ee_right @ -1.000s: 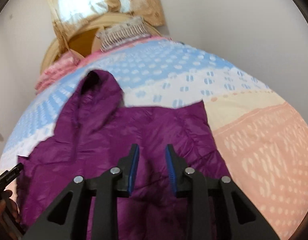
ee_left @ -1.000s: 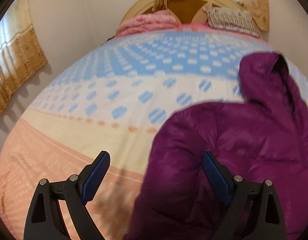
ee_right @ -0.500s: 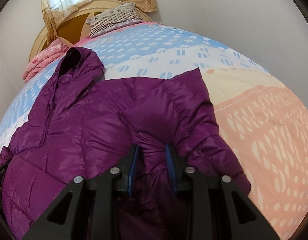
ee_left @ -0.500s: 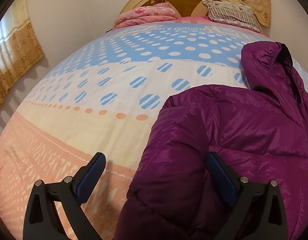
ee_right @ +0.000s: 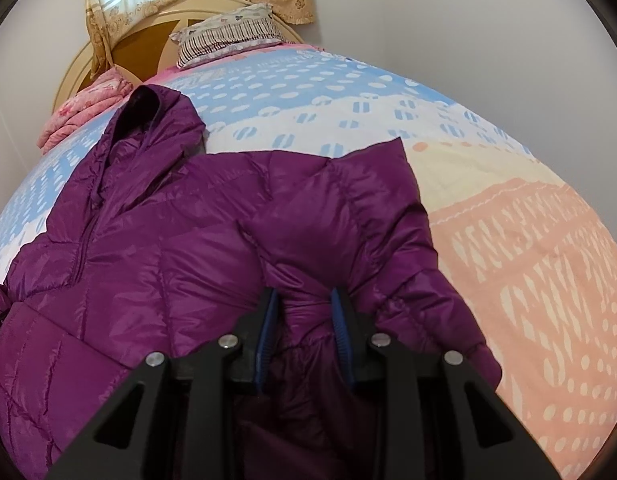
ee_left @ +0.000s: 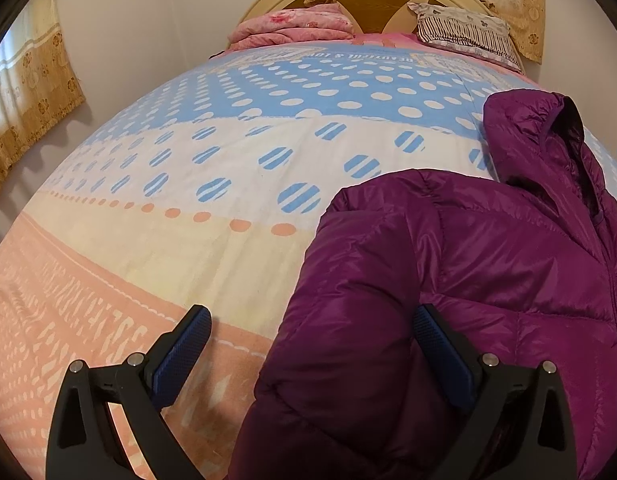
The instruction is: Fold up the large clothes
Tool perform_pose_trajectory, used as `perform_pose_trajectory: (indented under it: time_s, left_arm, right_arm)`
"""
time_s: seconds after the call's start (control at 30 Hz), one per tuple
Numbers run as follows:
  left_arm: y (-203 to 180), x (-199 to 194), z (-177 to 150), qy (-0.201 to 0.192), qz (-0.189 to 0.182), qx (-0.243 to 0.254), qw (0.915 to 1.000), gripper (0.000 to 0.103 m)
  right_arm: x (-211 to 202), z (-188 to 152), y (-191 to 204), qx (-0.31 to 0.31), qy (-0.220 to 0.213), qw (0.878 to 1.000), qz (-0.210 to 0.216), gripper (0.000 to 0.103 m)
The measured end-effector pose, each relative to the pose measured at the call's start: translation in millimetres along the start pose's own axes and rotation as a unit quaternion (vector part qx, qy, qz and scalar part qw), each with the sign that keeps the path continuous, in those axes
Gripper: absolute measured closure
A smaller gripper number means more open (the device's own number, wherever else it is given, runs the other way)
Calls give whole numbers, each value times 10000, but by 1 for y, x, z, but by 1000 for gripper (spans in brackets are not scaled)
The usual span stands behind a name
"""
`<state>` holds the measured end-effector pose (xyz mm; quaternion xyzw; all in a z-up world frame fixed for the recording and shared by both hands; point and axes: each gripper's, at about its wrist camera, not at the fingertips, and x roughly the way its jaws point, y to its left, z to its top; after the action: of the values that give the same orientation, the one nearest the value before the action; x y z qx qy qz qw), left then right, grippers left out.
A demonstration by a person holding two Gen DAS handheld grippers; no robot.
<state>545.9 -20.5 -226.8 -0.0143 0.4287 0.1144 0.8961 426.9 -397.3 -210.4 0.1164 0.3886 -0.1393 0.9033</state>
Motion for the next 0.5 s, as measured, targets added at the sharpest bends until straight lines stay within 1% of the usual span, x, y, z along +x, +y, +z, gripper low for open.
perform_pose_trajectory:
  time_s: [0.37, 0.5]
  left_arm:
    - [5, 2, -1, 44, -150, -79, 9998, 1]
    - [5, 2, -1, 39, -146, -72, 9999, 1]
  right_arm:
    - [-2, -3, -2, 79, -49, 10000, -13, 72]
    - [-1, -3, -1, 50, -47, 10000, -41, 72]
